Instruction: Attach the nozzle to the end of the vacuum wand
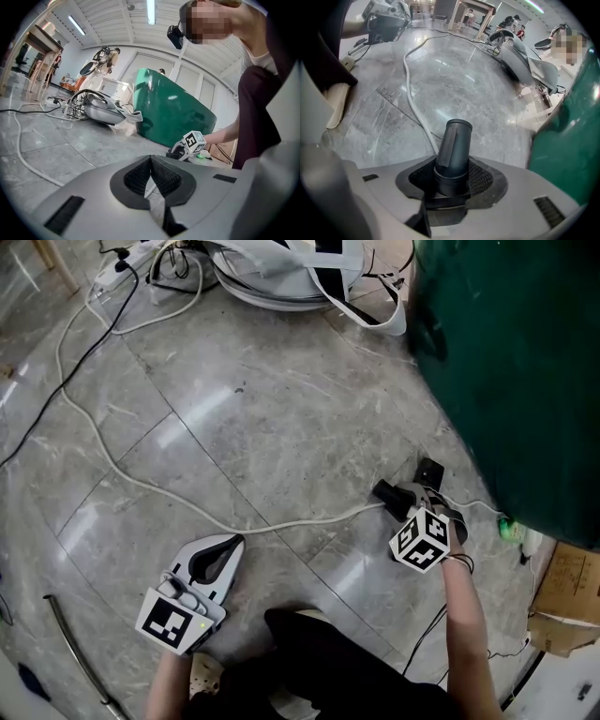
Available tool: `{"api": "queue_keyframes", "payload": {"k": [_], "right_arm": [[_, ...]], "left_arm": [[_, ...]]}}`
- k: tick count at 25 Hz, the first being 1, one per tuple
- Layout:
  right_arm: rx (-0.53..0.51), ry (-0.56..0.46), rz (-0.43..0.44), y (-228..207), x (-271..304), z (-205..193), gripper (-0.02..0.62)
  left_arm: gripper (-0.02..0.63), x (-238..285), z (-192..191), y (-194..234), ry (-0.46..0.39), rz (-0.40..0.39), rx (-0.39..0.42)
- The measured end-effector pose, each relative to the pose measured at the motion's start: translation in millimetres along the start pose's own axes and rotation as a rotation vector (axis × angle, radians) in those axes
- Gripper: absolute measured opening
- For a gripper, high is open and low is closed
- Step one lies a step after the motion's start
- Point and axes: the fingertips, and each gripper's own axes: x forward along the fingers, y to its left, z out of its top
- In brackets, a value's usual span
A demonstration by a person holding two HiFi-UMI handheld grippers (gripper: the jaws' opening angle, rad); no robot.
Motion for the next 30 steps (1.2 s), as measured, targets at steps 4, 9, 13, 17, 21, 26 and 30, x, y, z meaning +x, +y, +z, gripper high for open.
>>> {"api": "queue_keyframes", "payload": {"k": [4, 9, 13, 17, 21, 26, 30], "right_arm": [[0.068, -0.061, -0.028, -7, -13, 4, 0.198], [0.104, -0.219, -0.059, -6, -53, 46, 0.196], [0.050, -0.349, -0.091, 0, -85, 96, 0.195], [-0.055, -0.403, -0.101, 11, -100, 139, 0.195], [-0.142, -0.471, -0.078, 19, -105, 183, 0.195], [-0.232, -0.524, -0.051, 34, -102, 234, 0.195], [-0.277, -0.574, -0.020, 47, -103, 276, 0.195]], "left_arm": [[0.009, -3, 1, -2, -0.003, 0.005, 0.005], [0.009, -7, 4, -3, -0.009, 0.016, 0.018], [0.009, -15, 6, -2, -0.011, 0.033, 0.022], [0.009, -26, 6, 0, -0.017, 0.041, 0.028], [0.009, -40, 4, 6, -0.028, 0.083, 0.032], [0.009, -67, 3, 20, -0.057, 0.152, 0.024], [0.009, -99, 6, 35, -0.076, 0.228, 0.020]]}}
